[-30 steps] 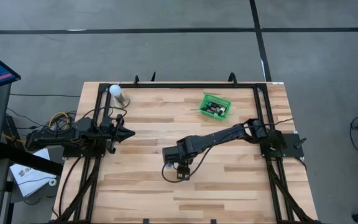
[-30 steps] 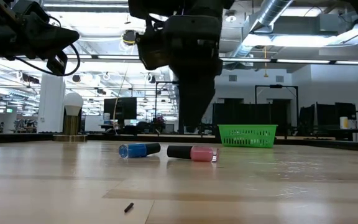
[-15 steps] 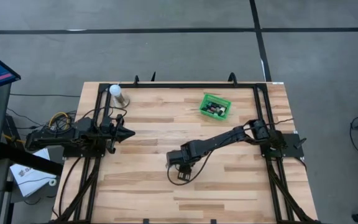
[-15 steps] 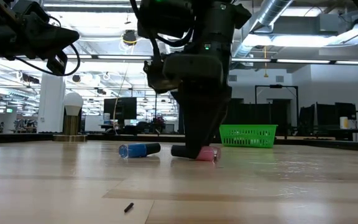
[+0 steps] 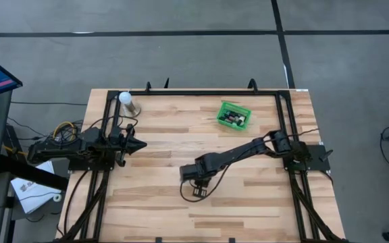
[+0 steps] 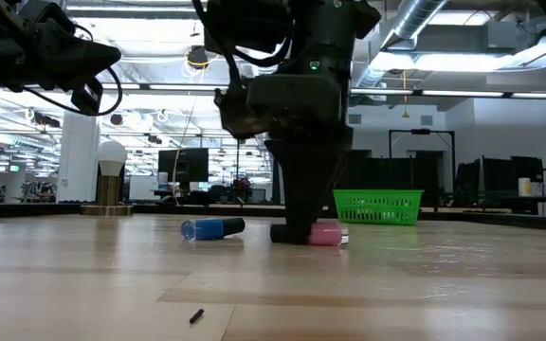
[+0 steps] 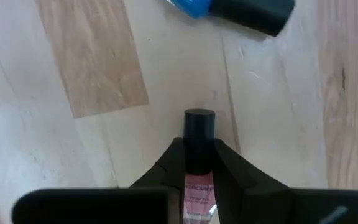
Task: Pick & Place Nail Polish
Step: Put the pink nail polish into the green bin
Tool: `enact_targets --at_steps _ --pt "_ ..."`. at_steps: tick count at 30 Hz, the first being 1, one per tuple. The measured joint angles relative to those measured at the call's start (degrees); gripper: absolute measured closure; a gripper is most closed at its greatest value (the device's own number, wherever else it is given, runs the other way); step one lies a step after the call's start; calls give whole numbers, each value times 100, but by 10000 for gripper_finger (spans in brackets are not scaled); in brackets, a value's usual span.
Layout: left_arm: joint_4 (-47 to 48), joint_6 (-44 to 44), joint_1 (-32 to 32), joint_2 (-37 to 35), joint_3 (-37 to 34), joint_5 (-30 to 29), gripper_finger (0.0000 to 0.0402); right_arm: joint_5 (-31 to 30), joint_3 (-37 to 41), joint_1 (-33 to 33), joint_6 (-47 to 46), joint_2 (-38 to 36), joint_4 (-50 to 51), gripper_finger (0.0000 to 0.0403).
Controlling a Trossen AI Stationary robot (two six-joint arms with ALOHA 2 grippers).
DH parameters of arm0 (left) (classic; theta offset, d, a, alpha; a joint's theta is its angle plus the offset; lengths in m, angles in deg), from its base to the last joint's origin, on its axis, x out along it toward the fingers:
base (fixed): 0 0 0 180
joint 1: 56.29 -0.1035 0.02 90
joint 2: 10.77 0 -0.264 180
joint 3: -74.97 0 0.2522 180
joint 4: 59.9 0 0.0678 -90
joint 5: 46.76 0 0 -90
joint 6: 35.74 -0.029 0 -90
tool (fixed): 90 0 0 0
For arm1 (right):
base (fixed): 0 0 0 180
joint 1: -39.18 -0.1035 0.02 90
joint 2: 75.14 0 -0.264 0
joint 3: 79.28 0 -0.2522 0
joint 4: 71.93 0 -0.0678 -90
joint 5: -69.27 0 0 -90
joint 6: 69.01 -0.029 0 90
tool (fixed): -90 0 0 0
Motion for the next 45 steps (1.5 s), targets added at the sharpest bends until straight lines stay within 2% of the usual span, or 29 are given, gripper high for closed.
enact_targets --at_steps 10,16,21,27,34,38,45 --pt "0 2 -2 0 0 2 393 -37 -880 152 772 26 525 366" --pt "0 0 -1 0 0 0 393 -33 -1410 499 1496 -190 1157 366" --pt "0 2 0 0 0 2 393 -103 -1413 1140 1921 -818 1416 365" --pt "1 0 0 0 0 1 393 -483 -1424 2219 2142 -1568 1769 362" --pt "1 0 0 0 0 2 393 -773 -1413 3449 2081 -1770 2483 360" --pt "2 0 -2 0 0 2 393 -769 -906 3951 2000 -1766 2562 358" --pt "0 0 -2 0 0 2 393 -761 548 4495 1899 -1753 2448 357"
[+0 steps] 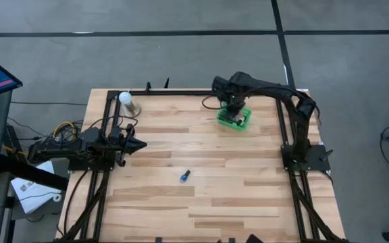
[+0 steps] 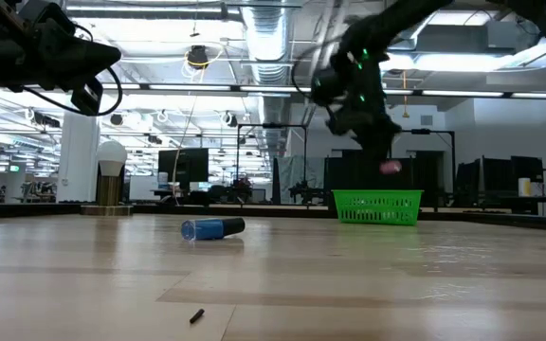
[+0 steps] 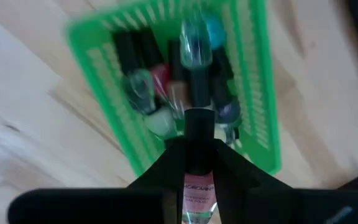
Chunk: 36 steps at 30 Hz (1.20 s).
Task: Pick & Place Nail Polish
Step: Put the pink nail polish into the green bin, then put the blue nail polish into the green bin
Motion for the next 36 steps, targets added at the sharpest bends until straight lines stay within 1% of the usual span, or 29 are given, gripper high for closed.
enact_targets --at_steps 6,11,14,19,21,22,24,26,28,33,35,36 --pt "0 0 1 0 0 -2 393 19 827 14 0 0 -464 357" --pt "0 0 0 0 0 0 393 27 979 12 -17 0 -741 340" --pt "0 0 0 0 0 0 393 12 934 16 -61 -1 -748 311" --pt "0 0 0 0 0 0 393 22 651 -18 -63 -139 -672 241" --pt "0 1 2 0 0 -1 393 137 506 -96 -65 -287 -743 216" --pt "0 1 2 0 0 -2 393 249 428 -179 -65 -367 -827 206" --pt "0 2 0 0 0 -2 393 668 312 -413 -64 -565 -1177 189" --pt "0 0 1 0 0 -1 393 1158 271 -740 -65 -794 -1723 181" --pt "0 1 2 0 0 -1 393 1440 253 -1157 -68 -957 -2404 179" --pt "0 0 0 0 0 -2 393 1472 259 -2249 3 -1017 -3894 187" --pt "0 0 2 0 0 -2 393 1489 236 -2626 79 -815 -4579 192" --pt "2 0 2 0 0 -1 393 1489 251 -2788 125 -733 -4761 194"
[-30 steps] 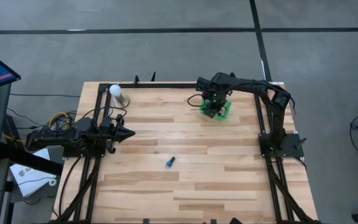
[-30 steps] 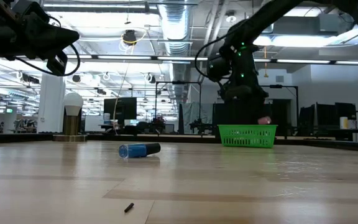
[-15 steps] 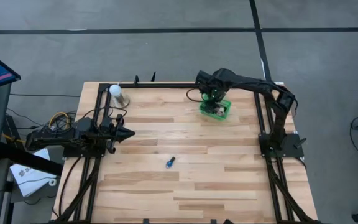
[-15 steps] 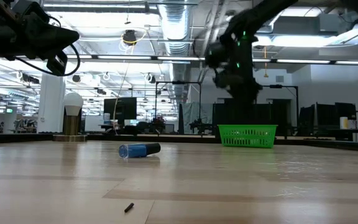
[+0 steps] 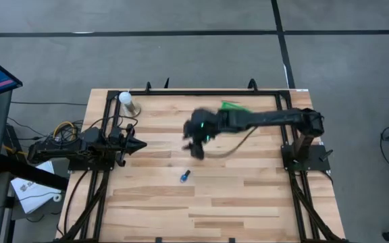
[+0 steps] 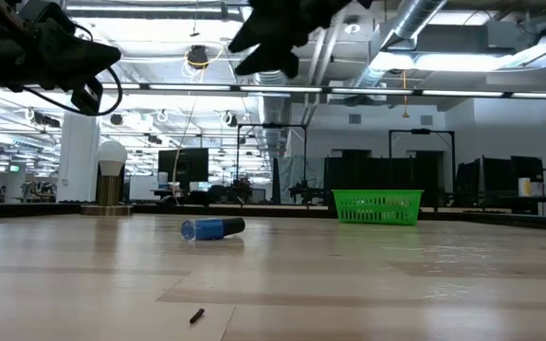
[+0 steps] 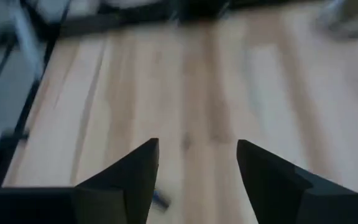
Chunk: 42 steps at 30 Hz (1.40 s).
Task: Pick & Place Nail Polish
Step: Put the blue nail polish into the green bin
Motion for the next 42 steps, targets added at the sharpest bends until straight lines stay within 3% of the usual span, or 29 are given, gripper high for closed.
enact_targets --at_steps 7,15,26,42 --pt "-10 0 -2 0 0 1 393 -5 3 -684 570 888 -966 200" --pt "-171 0 -2 0 2 1 393 55 -26 -922 875 1563 -838 204" --pt "-190 2 -2 0 2 -1 393 136 -44 -953 1753 1740 -502 207" --pt "-128 2 -1 0 2 -1 393 131 -47 -898 1777 2248 -265 222"
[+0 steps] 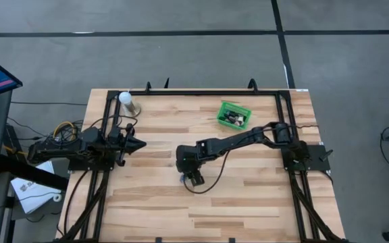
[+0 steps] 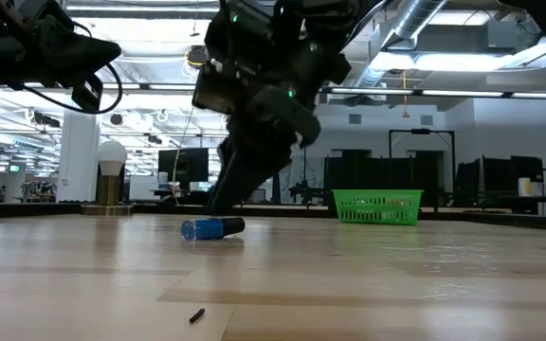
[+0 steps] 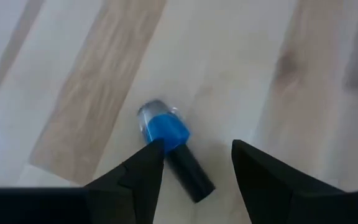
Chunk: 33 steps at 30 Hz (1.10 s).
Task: Pick & Place Nail Polish
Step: Put the blue nail polish into the green bin
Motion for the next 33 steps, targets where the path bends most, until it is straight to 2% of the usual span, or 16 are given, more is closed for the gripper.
enact_targets --at_steps 11,21,28,33 --pt "7 -1 0 0 0 1 393 -5 1 -63 -8 158 298 237" --pt "7 -2 1 0 0 0 393 2 2 -50 -941 151 465 358" --pt "7 -1 0 0 0 0 393 -2 58 11 -1217 -86 503 359" --pt "7 -1 1 0 0 -1 393 -17 37 286 -1211 -694 607 359"
